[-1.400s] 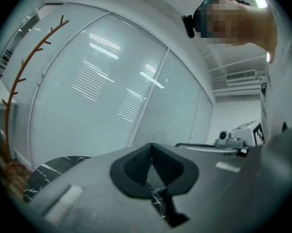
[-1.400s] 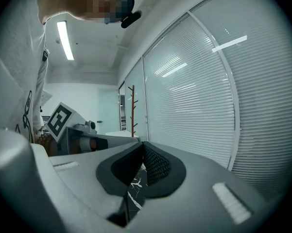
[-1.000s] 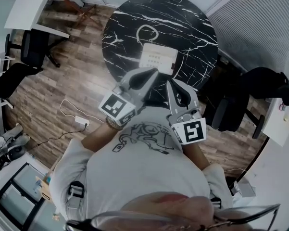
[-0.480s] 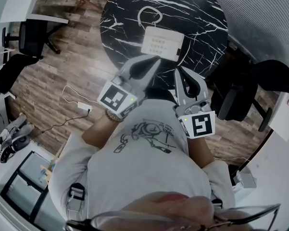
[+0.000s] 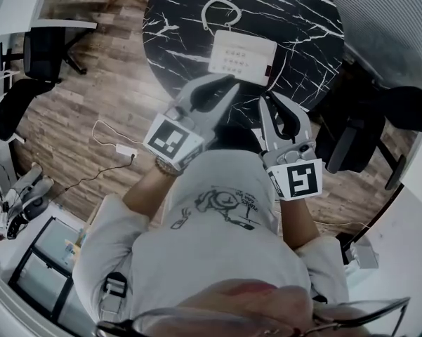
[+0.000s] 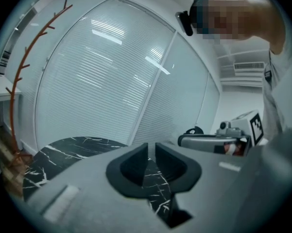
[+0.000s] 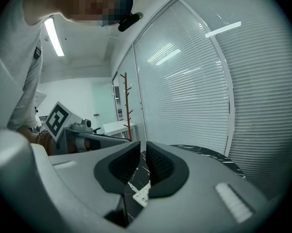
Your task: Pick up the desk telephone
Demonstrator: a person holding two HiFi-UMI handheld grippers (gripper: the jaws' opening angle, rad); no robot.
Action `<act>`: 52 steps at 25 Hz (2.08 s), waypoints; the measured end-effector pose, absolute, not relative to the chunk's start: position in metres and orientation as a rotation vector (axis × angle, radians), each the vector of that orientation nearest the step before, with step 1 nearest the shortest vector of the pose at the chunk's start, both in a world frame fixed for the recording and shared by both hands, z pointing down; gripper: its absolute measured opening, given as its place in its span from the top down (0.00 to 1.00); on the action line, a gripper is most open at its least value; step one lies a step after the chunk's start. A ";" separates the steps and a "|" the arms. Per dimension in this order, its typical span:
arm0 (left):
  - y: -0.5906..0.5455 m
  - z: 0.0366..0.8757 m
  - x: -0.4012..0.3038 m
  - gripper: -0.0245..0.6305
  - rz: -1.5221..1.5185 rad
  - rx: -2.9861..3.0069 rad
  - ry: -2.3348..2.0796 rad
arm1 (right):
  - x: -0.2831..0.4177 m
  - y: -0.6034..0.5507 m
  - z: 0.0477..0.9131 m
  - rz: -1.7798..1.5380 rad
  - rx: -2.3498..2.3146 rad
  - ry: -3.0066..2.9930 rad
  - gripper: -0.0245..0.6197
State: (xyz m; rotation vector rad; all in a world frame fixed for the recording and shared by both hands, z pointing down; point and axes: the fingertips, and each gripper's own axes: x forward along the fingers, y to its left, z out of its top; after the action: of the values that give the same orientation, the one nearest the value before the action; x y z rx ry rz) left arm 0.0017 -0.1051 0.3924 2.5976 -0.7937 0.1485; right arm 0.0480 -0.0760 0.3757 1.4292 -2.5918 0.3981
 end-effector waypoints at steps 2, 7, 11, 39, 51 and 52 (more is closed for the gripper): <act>-0.108 0.402 0.001 0.88 0.162 2.594 -0.789 | 0.049 -0.079 0.384 0.409 1.434 -2.579 0.89; -0.114 0.434 -0.005 0.84 0.219 2.555 -0.790 | 0.051 -0.087 0.409 0.440 1.433 -2.543 0.85; -0.124 0.452 -0.006 0.79 0.201 2.531 -0.795 | 0.055 -0.092 0.432 0.466 1.449 -2.513 0.81; -0.177 0.655 -0.021 0.49 0.452 2.301 -0.857 | 0.088 -0.138 0.619 0.744 1.458 -2.274 0.55; -0.188 0.715 -0.028 0.42 0.545 2.207 -0.852 | 0.090 -0.146 0.684 0.896 1.436 -2.201 0.43; -0.188 0.718 -0.028 0.41 0.555 2.201 -0.848 | 0.090 -0.147 0.687 0.899 1.436 -2.198 0.43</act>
State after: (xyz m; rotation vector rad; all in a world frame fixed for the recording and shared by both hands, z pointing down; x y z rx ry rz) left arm -0.0277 -0.1884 0.7184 2.2013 -0.8483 0.5551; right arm 0.0902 -0.1472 0.6868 1.4355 -2.1982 0.8986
